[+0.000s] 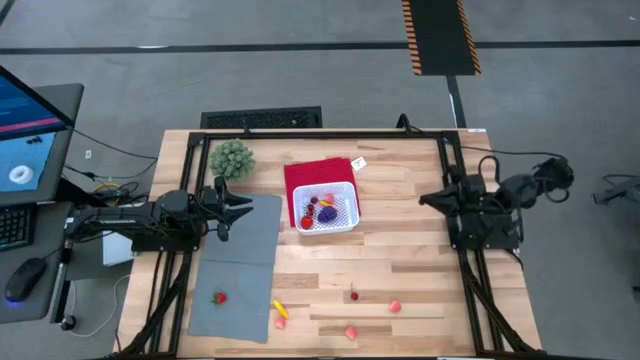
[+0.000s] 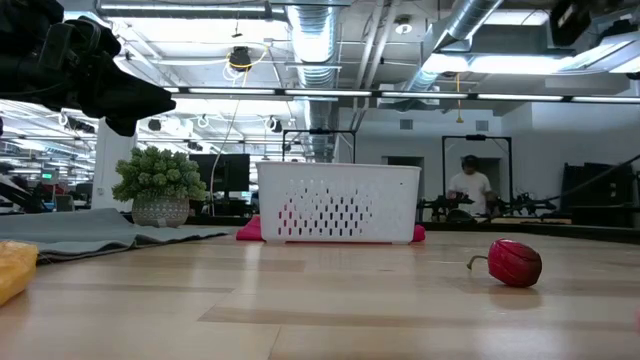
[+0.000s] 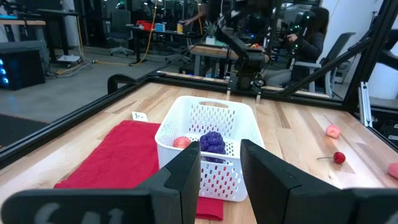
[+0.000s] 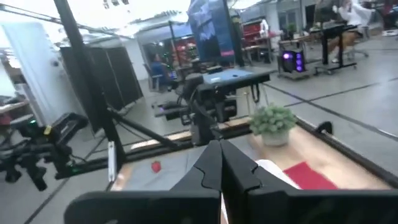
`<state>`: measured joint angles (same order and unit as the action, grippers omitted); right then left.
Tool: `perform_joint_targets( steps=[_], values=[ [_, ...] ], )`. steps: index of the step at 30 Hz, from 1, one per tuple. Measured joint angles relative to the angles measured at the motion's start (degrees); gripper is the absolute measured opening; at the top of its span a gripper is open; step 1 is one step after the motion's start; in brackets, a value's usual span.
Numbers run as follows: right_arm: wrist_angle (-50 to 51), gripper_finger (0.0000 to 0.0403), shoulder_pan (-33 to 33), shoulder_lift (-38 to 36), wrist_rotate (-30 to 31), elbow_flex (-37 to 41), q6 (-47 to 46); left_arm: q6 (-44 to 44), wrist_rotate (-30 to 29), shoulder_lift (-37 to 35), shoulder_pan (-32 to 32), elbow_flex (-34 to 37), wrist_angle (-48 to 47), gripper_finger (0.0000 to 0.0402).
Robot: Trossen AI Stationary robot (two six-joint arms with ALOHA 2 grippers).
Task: Pick and placing Produce into tupperware
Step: Put the blueberry into the white bin
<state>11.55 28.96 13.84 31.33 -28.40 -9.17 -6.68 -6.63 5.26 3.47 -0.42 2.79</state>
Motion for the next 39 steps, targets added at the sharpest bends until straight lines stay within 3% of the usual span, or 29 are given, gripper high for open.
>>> perform_joint_targets(
  steps=[6,11,15,22,25,28,39],
  values=[
    [-14.2,0.0011,-0.5,-5.9,0.0,12.7,-0.9,0.0,0.0,0.0,0.0,0.0,0.0,0.0104],
    [-20.9,0.0013,-0.7,-8.5,-1.0,19.4,-0.9,0.0,0.0,0.0,0.0,0.0,0.0,0.0104],
    [-28.5,0.0009,-2.7,-10.3,1.8,23.3,-4.3,0.0,0.0,0.0,0.0,0.0,0.0,0.0104],
    [-28.9,0.0014,-8.9,-12.1,3.3,28.0,-21.4,0.0,0.0,0.0,0.0,0.0,0.0,0.0104],
    [-27.6,0.0013,-10.7,-12.2,2.7,28.0,-23.7,0.0,0.0,0.0,0.0,0.0,0.0,0.0104],
    [-28.0,0.0012,-11.7,-12.2,2.2,28.0,-20.2,0.0,0.0,0.0,0.0,0.0,0.0,0.0104],
    [-20.4,0.0012,-12.2,-8.9,-1.4,28.0,9.8,0.0,0.0,0.0,0.0,0.0,0.0,0.0104]
  ],
)
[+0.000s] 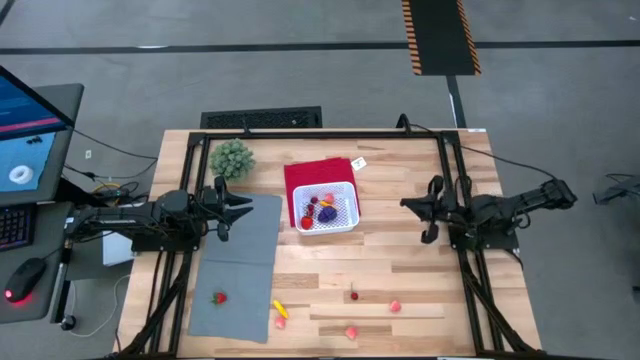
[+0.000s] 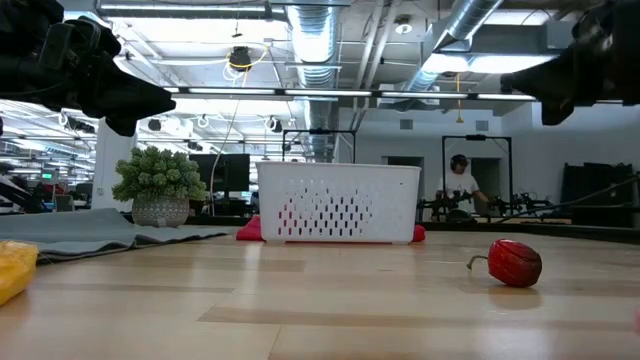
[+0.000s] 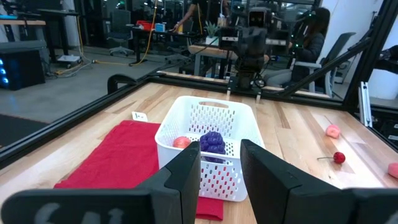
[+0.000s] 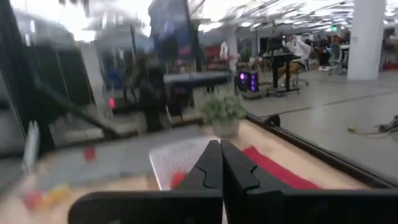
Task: Pick and placing Produce into tupperware
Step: Put the blueberry into the white bin
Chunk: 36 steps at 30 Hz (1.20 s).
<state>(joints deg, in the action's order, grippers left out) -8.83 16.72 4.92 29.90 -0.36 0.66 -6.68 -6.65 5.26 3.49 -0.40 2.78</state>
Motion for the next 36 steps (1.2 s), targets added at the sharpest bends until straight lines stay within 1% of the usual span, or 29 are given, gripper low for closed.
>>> perform_joint_targets(
  steps=[3,5,9,15,19,23,27,31,34,36],
  values=[
    [3.1,0.0016,-0.4,1.5,1.1,0.0,1.2,0.0,0.0,0.0,0.0,0.0,0.0,0.0104],
    [4.7,0.0015,-1.3,2.6,2.3,0.0,-0.2,0.0,0.0,0.0,0.0,0.0,0.0,0.0104],
    [2.6,0.001,-2.7,5.5,1.4,0.0,-2.2,0.0,0.0,0.0,0.0,0.0,0.0,0.0104],
    [1.7,0.0017,-4.8,9.9,2.0,0.0,-3.3,0.0,0.0,0.0,0.0,0.0,0.0,0.0104],
    [-1.1,0.0011,-7.1,13.4,1.9,0.0,-5.3,0.0,0.0,0.0,0.0,0.0,0.0,0.0104],
    [-4.1,0.0014,-9.3,18.6,1.4,0.0,-8.1,0.0,0.0,0.0,0.0,0.0,0.0,0.0104],
    [-9.9,0.0015,-11.0,24.6,-1.8,0.0,-9.3,0.0,0.0,0.0,0.0,0.0,0.0,0.0104],
    [-16.1,0.0011,-12.2,31.2,-3.0,-0.2,-9.3,0.0,0.0,0.0,0.0,0.0,0.0,0.0104],
    [-19.0,0.0016,-13.1,36.3,-3.4,-1.9,-9.7,0.0,0.0,0.0,0.0,0.0,0.0,0.0104],
    [-21.5,0.0017,-13.9,40.0,-5.2,-3.5,-9.7,0.0,0.0,0.0,0.0,0.0,0.0,0.0104]
  ],
)
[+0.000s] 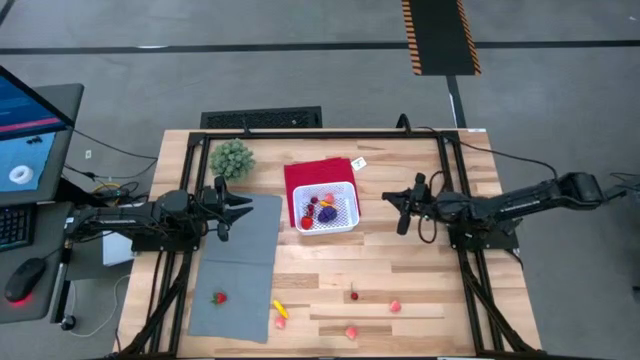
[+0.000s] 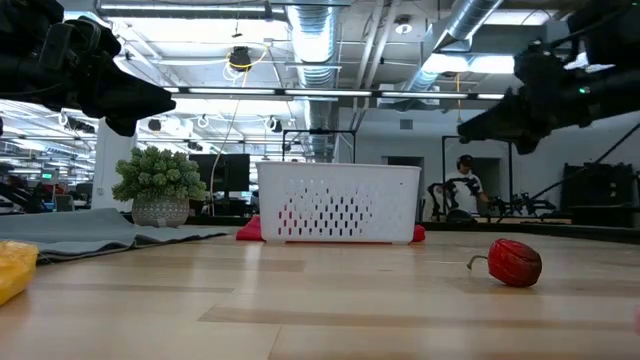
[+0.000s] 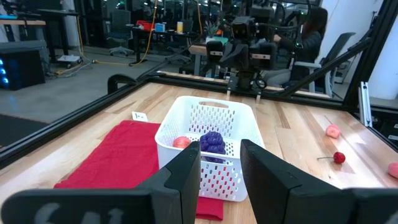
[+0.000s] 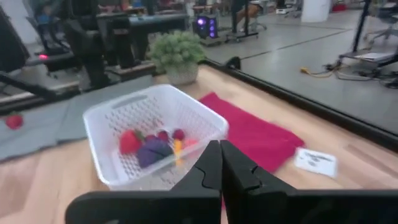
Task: Pick and placing Produce into tupperware
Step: Put the blueberry into the white bin
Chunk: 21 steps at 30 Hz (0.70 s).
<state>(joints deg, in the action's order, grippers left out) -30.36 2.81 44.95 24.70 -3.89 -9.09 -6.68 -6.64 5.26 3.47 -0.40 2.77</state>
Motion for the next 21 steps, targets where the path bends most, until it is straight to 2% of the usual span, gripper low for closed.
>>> perform_joint_targets(
  steps=[5,9,14,18,21],
  values=[
    [-3.8,0.001,-1.6,10.9,-3.8,-6.0,-0.1,0.0,0.0,0.0,0.0,0.0,0.0,0.0104],
    [-3.6,0.0019,-3.0,21.3,-4.4,-12.4,0.0,0.0,0.0,0.0,0.0,0.0,0.0,0.0104],
    [-3.5,0.0017,-6.1,33.7,-8.1,-20.4,0.4,0.0,0.0,0.0,0.0,0.0,0.0,0.0104],
    [-3.6,0.0015,-8.6,40.6,-11.6,-26.3,0.5,0.0,0.0,0.0,0.0,0.0,0.0,0.0104],
    [-3.5,0.0029,-9.4,44.0,-13.4,-29.8,0.5,0.0,0.0,0.0,0.0,0.0,0.0,0.0104]
  ],
)
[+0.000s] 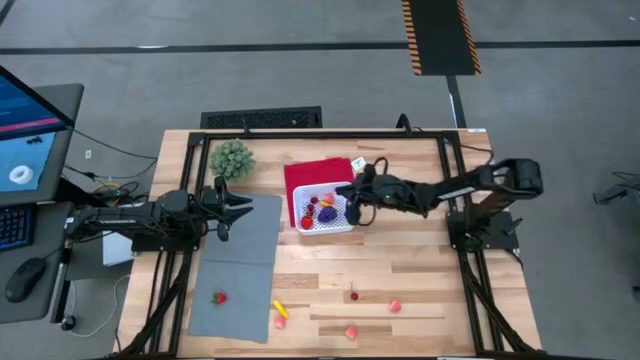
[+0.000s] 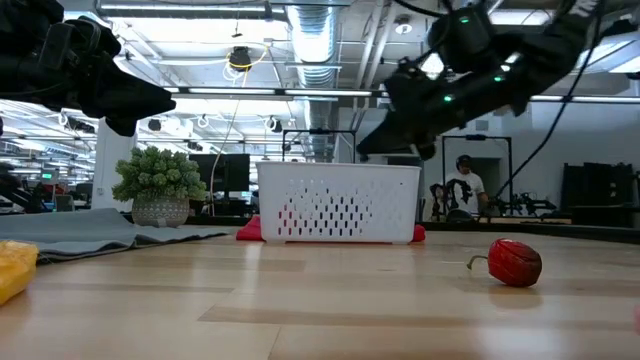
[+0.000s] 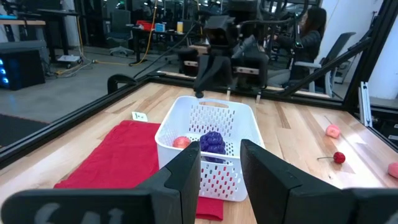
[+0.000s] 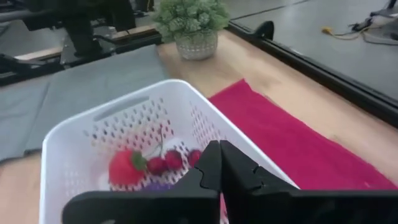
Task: Pick and placing Produce into tupperware
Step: Put the blueberry into the white bin, then put the pink peach into the white bin
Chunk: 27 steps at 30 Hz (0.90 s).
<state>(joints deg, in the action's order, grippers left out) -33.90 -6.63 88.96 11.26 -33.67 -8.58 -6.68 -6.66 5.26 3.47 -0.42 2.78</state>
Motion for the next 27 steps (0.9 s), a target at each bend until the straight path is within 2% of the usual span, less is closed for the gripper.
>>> perform_joint_targets(
  steps=[4,10,14,19,27],
  values=[
    [-0.1,0.0037,0.0,2.9,-1.6,-3.4,0.0,0.0,0.0,0.0,0.0,0.0,0.0,0.0104],
    [0.0,0.002,1.2,6.3,-2.2,-5.5,0.0,0.0,0.0,0.0,0.0,0.0,0.0,0.0104],
    [-0.1,0.0028,2.5,5.6,-0.9,-5.9,1.3,0.0,0.0,0.0,0.0,0.0,0.0,0.0104],
    [2.6,0.0037,3.7,-1.0,1.0,-6.1,3.4,0.0,0.0,0.0,0.0,0.0,0.0,0.0104],
    [17.0,0.0024,4.1,-17.6,0.8,-6.0,4.1,0.0,0.0,0.0,0.0,0.0,0.0,0.0104]
  ],
)
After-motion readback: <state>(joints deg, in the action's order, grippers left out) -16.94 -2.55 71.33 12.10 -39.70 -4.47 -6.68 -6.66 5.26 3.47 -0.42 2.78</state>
